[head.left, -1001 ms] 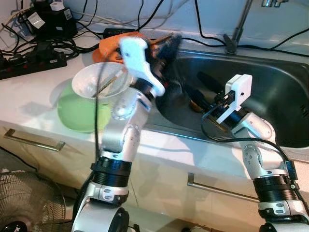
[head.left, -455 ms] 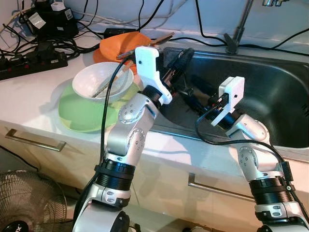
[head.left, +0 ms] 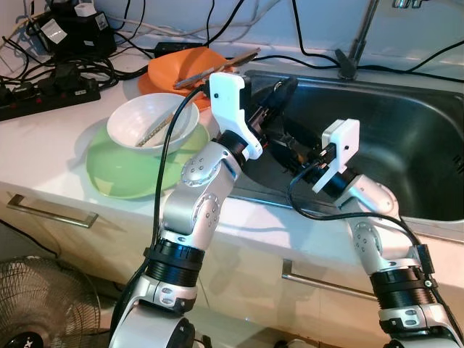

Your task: Kitchen organization

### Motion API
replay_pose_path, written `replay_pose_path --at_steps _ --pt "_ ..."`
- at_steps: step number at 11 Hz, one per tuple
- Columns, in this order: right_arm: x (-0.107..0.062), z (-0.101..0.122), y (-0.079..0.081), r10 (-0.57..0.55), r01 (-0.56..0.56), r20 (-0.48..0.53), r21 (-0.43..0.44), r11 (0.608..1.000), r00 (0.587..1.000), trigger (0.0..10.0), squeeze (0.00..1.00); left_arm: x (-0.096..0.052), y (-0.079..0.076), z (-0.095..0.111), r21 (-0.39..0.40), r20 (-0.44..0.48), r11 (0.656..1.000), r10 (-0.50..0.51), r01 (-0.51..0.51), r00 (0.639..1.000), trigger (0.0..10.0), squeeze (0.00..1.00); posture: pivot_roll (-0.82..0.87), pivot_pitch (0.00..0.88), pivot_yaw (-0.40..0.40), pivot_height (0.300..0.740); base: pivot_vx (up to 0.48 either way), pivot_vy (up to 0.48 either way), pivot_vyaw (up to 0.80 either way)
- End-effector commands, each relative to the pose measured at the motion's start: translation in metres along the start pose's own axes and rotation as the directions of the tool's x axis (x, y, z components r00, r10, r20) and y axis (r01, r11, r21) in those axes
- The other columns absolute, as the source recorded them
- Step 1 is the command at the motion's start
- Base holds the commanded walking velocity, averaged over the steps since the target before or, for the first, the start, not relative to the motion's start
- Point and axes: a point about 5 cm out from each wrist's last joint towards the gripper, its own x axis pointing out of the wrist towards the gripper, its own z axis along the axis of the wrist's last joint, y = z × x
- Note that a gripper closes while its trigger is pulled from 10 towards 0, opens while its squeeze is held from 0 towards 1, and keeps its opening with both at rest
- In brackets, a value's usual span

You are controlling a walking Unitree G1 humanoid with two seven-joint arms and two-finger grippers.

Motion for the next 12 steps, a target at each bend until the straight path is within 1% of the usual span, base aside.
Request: replay_pose_path --at_steps 1,4,5,6,9,12 --pt "0.004 0.001 0.001 -0.003 0.003 0.007 -0.012 1.0 1.0 10.0 0.0 0.001 -0.008 -0.004 -0.046 0.004 0.999 -0.024 0.024 1.0 10.0 0.0 0.07 0.061 0.059 0.74 0.0 0.0 0.0" --pt "0.006 -0.008 -0.002 -0.053 0.052 -0.029 -0.023 0.998 0.998 10.0 0.0 0.001 -0.008 -0.003 -0.045 0.003 0.998 -0.032 0.033 0.999 10.0 0.0 0.08 0.062 0.056 0.74 0.0 0.0 0.0" --pt "0.006 -0.01 -0.003 -0.058 0.058 -0.033 -0.018 0.998 0.998 0.9 0.0 0.0 -0.008 -0.003 -0.044 0.003 0.998 -0.032 0.032 0.999 10.0 0.0 0.08 0.067 0.058 0.74 0.0 0.0 0.0" --pt "0.006 -0.01 -0.003 -0.059 0.058 -0.032 -0.018 0.998 0.998 0.0 0.0 0.0 -0.008 -0.003 -0.044 0.002 0.999 -0.032 0.032 0.999 10.0 0.0 0.08 0.067 0.058 0.74 0.0 0.0 0.0" --pt "0.007 -0.012 -0.002 -0.057 0.057 -0.027 -0.018 0.998 0.998 0.0 0.0 -0.001 -0.009 -0.003 -0.041 0.002 0.998 -0.037 0.037 0.999 10.0 0.0 0.09 0.043 0.058 0.74 0.0 0.0 0.0" --pt "0.011 -0.012 -0.002 -0.051 0.051 -0.023 -0.02 0.999 0.998 0.0 0.0 -0.001 -0.011 -0.002 -0.038 0.007 0.998 -0.042 0.043 0.999 10.0 0.0 0.09 0.041 0.053 0.74 0.0 0.0 0.0"
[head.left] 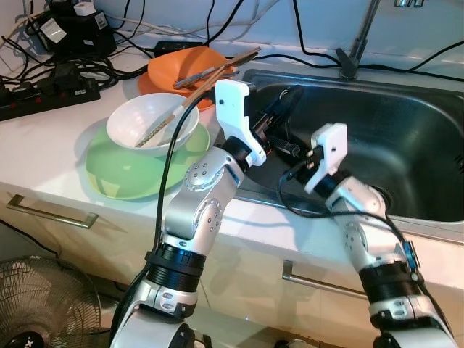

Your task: Kitchen organization

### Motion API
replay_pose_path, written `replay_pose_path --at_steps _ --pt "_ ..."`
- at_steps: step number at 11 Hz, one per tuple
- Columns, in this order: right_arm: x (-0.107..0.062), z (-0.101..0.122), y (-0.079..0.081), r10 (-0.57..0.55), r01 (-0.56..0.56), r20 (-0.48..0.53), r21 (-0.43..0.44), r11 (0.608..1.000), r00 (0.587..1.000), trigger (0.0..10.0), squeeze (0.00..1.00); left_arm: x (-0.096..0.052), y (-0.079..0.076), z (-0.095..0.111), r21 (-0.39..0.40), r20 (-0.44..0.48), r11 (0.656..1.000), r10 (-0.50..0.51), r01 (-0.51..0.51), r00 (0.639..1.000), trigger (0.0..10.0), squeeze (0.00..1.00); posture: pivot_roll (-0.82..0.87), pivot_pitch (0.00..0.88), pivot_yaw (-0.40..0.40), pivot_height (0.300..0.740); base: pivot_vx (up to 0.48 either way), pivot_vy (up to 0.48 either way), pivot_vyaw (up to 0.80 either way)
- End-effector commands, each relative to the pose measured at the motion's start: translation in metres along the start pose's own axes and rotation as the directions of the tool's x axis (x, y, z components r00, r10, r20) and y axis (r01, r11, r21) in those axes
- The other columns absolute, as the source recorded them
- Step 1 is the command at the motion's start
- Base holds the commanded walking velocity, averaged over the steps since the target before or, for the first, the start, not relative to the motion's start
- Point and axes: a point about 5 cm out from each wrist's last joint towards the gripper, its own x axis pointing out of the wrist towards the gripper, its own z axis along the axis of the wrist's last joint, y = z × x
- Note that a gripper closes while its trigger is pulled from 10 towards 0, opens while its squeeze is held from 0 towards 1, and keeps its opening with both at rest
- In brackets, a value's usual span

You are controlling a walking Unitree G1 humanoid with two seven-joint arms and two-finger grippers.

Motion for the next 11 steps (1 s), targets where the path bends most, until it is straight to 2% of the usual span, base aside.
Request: replay_pose_path --at_steps 1,4,5,6,9,11 --pt "0.002 0.001 0.0 0.003 -0.003 0.005 -0.006 1.0 1.0 0.0 0.0 0.002 -0.006 0.005 -0.009 0.028 1.0 -0.018 0.018 0.999 10.0 0.0 0.09 0.042 0.052 0.74 0.0 0.0 0.0" --pt "0.003 -0.001 -0.001 -0.002 0.002 0.004 -0.005 1.0 1.0 0.0 0.0 0.002 -0.004 0.007 0.007 0.034 1.0 -0.007 0.007 0.999 10.0 0.0 0.1 0.047 0.05 0.74 0.0 0.0 0.0" --pt "0.003 -0.001 -0.002 -0.005 0.005 0.004 -0.007 1.0 1.0 0.0 0.0 0.001 -0.003 0.007 0.011 0.037 1.0 -0.002 0.002 0.999 10.0 0.55 0.1 0.049 0.051 0.74 0.0 0.0 0.0" --pt "0.003 -0.001 -0.002 -0.007 0.007 0.002 -0.009 1.0 1.0 0.0 0.0 0.001 -0.002 0.008 0.013 0.047 1.0 -0.004 0.003 0.999 10.0 1.0 0.1 0.048 0.052 0.74 0.0 0.0 0.0" --pt "0.004 -0.002 -0.004 -0.029 0.029 0.002 -0.007 1.0 1.0 0.0 0.0 0.002 -0.002 0.013 -0.012 0.074 1.0 -0.001 0.002 0.997 10.0 1.0 0.1 0.048 0.054 0.74 0.0 0.0 0.0" --pt "0.004 -0.002 -0.019 -0.109 0.109 -0.012 -0.024 0.994 0.994 0.0 0.0 -0.002 0.001 0.02 -0.021 0.1 1.0 0.018 -0.016 0.995 10.0 1.0 0.1 0.048 0.054 0.74 0.0 0.0 0.0"
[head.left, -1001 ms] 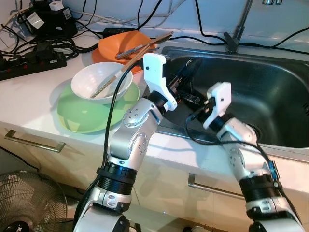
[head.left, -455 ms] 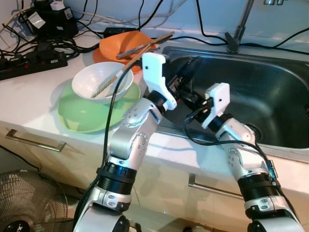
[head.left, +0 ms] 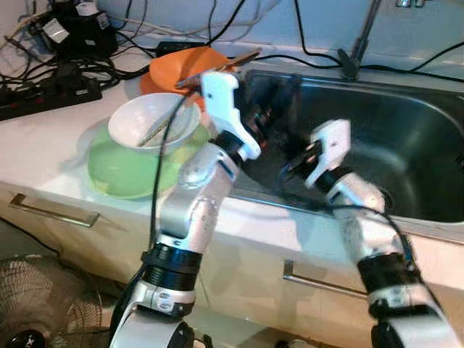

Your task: Kitchen organization

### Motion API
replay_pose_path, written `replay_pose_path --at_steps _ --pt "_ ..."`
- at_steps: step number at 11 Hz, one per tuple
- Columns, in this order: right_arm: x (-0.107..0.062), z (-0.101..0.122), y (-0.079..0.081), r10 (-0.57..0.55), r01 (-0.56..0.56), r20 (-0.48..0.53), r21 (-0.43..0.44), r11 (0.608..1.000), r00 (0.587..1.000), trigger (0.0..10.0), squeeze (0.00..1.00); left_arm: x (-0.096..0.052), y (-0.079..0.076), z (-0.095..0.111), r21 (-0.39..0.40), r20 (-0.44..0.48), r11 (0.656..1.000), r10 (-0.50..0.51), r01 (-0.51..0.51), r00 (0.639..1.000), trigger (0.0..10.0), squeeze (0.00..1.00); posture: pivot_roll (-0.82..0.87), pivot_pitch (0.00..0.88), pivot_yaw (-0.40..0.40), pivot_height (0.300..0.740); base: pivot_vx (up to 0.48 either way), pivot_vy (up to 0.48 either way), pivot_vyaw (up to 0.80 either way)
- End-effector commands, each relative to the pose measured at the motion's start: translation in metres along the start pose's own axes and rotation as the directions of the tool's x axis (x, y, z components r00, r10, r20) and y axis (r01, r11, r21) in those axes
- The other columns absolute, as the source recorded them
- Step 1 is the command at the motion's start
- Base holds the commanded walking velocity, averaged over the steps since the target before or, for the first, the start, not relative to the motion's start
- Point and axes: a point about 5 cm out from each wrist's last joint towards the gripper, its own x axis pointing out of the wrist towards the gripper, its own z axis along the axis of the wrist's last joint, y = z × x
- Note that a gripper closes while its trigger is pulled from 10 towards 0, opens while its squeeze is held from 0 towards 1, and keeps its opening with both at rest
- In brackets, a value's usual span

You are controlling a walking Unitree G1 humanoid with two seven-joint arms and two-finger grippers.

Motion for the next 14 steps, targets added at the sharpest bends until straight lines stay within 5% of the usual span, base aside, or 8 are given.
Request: replay_pose_path --at_steps 1,3,4,5,6,12,14 --pt "0.002 0.007 -0.012 -0.054 0.054 0.013 -0.035 0.998 0.998 0.0 0.0 -0.004 0.004 0.003 0.003 0.017 1.0 0.031 -0.031 0.999 10.0 0.0 0.1 0.048 0.052 0.74 0.0 0.0 0.0" --pt "0.005 0.011 -0.04 -0.193 0.192 -0.018 -0.061 0.979 0.981 0.0 0.0 -0.017 0.021 -0.001 0.027 -0.014 0.991 0.132 -0.132 0.991 10.0 0.0 0.11 0.049 0.047 0.74 0.0 0.0 0.0" --pt "0.007 0.011 -0.051 -0.281 0.277 -0.04 -0.072 0.958 0.959 5.1 0.0 -0.028 0.032 -0.009 0.095 -0.081 0.978 0.191 -0.184 0.978 10.0 0.0 0.11 0.05 0.044 0.74 0.0 0.0 0.0" --pt "0.008 0.009 -0.054 -0.308 0.303 -0.062 -0.084 0.949 0.949 9.1 0.0 -0.032 0.036 -0.015 0.139 -0.121 0.973 0.204 -0.187 0.972 10.0 0.0 0.11 0.052 0.039 0.74 0.0 0.0 0.0" --pt "0.013 0.007 -0.057 -0.335 0.325 -0.099 -0.111 0.939 0.937 10.0 0.0 -0.045 0.041 -0.029 0.184 -0.178 0.96 0.244 -0.212 0.953 10.0 0.0 0.12 0.055 0.033 0.74 0.0 0.0 0.0" --pt "0.02 0.008 -0.071 -0.49 0.471 -0.172 -0.142 0.871 0.855 10.0 0.0 -0.067 0.037 -0.074 0.267 -0.35 0.953 0.235 -0.144 0.907 10.0 0.0 0.14 0.065 0.007 0.74 0.0 0.0 0.0" --pt "0.015 -0.007 -0.068 -0.505 0.477 -0.251 -0.165 0.863 0.826 10.0 0.0 -0.069 0.036 -0.079 0.283 -0.367 0.951 0.229 -0.126 0.902 10.0 0.0 0.15 0.068 0.001 0.74 0.0 0.0 0.0"
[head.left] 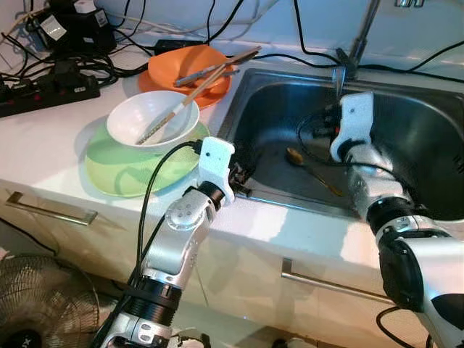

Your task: Kitchen organization

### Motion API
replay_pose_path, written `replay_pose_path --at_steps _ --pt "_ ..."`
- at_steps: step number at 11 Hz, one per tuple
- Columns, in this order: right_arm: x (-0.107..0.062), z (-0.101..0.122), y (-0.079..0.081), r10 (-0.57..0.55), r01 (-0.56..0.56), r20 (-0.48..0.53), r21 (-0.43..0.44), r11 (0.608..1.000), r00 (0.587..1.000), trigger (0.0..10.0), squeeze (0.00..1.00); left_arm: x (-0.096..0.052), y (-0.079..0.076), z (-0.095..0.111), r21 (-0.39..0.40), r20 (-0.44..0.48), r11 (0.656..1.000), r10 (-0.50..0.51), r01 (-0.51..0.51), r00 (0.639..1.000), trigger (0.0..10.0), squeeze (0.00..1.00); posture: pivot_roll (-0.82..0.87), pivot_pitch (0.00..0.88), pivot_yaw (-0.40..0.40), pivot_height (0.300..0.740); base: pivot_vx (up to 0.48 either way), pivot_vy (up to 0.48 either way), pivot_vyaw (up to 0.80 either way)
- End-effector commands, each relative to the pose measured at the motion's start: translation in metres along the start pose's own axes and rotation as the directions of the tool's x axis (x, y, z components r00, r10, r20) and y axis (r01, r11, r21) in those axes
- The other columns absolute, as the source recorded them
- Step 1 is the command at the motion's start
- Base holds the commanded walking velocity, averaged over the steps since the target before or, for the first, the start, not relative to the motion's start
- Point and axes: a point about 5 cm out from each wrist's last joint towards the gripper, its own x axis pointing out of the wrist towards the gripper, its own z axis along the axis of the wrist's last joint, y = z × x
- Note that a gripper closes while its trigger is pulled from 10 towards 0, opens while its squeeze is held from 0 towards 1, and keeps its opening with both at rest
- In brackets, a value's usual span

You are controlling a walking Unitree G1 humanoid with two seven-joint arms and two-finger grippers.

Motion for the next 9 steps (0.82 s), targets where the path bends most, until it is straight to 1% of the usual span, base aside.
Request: replay_pose_path --at_steps 1,2,5,6,7,9 --pt "0.0 -0.003 0.0 -0.013 0.013 -0.022 0.004 1.0 1.0 10.0 0.0 -0.002 -0.001 -0.012 0.002 -0.051 1.0 -0.002 0.002 0.999 10.0 0.0 0.15 0.069 -0.002 0.74 0.0 0.0 0.0" --pt "0.0 -0.004 0.0 -0.017 0.018 -0.028 0.021 1.0 0.999 10.0 1.0 -0.002 -0.001 -0.013 0.014 -0.056 1.0 -0.002 0.002 0.998 10.0 0.0 0.15 0.07 -0.004 0.74 0.0 0.0 0.0" --pt "0.0 -0.005 -0.001 -0.021 0.022 -0.033 0.018 1.0 0.999 10.0 1.0 -0.002 -0.002 -0.014 0.006 -0.053 1.0 0.0 0.0 0.999 10.0 0.0 0.15 0.07 -0.005 0.74 0.0 0.0 0.0" --pt "-0.001 -0.005 0.0 -0.018 0.019 -0.029 0.01 1.0 0.999 10.0 0.22 -0.002 -0.002 -0.014 0.004 -0.052 1.0 0.0 0.0 0.999 10.0 0.0 0.14 0.069 -0.002 0.74 0.0 0.0 0.0" --pt "-0.001 -0.001 0.0 -0.012 0.012 0.011 0.007 1.0 1.0 10.0 0.0 -0.002 -0.002 -0.015 0.004 -0.049 1.0 0.001 -0.001 0.999 10.0 0.0 0.14 0.068 -0.001 0.74 0.0 0.0 0.0" --pt "0.001 0.016 -0.002 -0.005 0.002 0.116 0.03 1.0 0.993 10.0 0.0 -0.001 -0.003 -0.016 0.003 -0.047 1.0 0.003 -0.003 0.999 10.0 0.0 0.12 0.069 -0.003 0.74 0.0 0.0 0.0"
